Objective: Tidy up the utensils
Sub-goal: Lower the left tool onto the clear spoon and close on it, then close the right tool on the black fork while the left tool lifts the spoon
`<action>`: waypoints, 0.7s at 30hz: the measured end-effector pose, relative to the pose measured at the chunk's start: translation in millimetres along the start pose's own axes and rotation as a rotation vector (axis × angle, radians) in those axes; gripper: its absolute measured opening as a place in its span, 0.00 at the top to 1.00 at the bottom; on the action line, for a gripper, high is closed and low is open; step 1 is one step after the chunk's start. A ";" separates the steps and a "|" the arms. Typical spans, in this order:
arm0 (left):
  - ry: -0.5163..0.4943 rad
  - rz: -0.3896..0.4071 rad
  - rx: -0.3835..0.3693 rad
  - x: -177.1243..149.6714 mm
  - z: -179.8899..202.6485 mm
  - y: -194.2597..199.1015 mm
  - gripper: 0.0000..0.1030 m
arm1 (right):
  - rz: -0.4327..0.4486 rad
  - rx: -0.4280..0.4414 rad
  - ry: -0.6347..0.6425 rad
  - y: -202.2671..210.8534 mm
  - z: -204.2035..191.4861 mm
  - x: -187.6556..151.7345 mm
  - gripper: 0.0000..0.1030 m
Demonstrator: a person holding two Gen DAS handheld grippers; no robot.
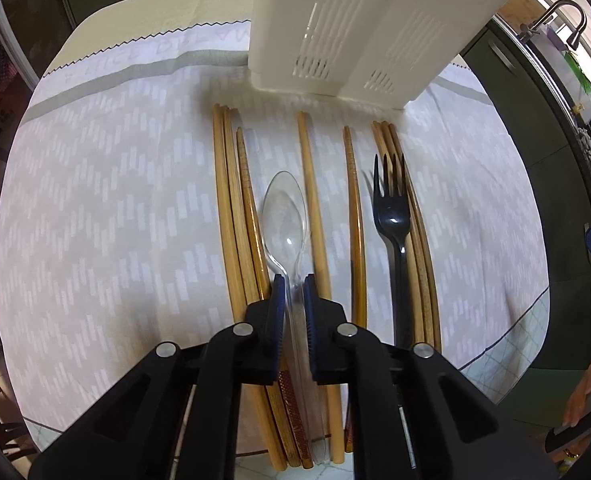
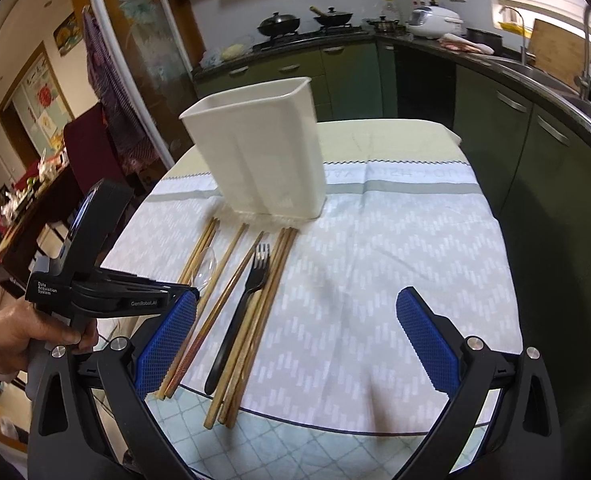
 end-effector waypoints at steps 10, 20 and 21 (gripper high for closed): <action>-0.053 0.030 0.019 6.3 -5.9 7.7 0.91 | -0.220 0.078 0.040 -54.6 -33.8 7.3 0.46; -0.052 0.062 -0.041 2.5 -32.1 30.4 0.91 | -0.505 0.007 0.081 -123.3 -53.8 -15.6 0.63; -0.055 0.059 -0.046 2.1 -32.9 30.8 0.91 | -0.527 0.015 0.072 -126.8 -55.8 -17.7 0.65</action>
Point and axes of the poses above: each gripper's, at about its wrist camera, not at the fingertips, and y roughly against the way its jaws point, z to its right, x to its top, the point moved 3 cm from there along -y, roughly the way its jaws point, and after that the axes turned 11 degrees about z, right-handed, at the moved point
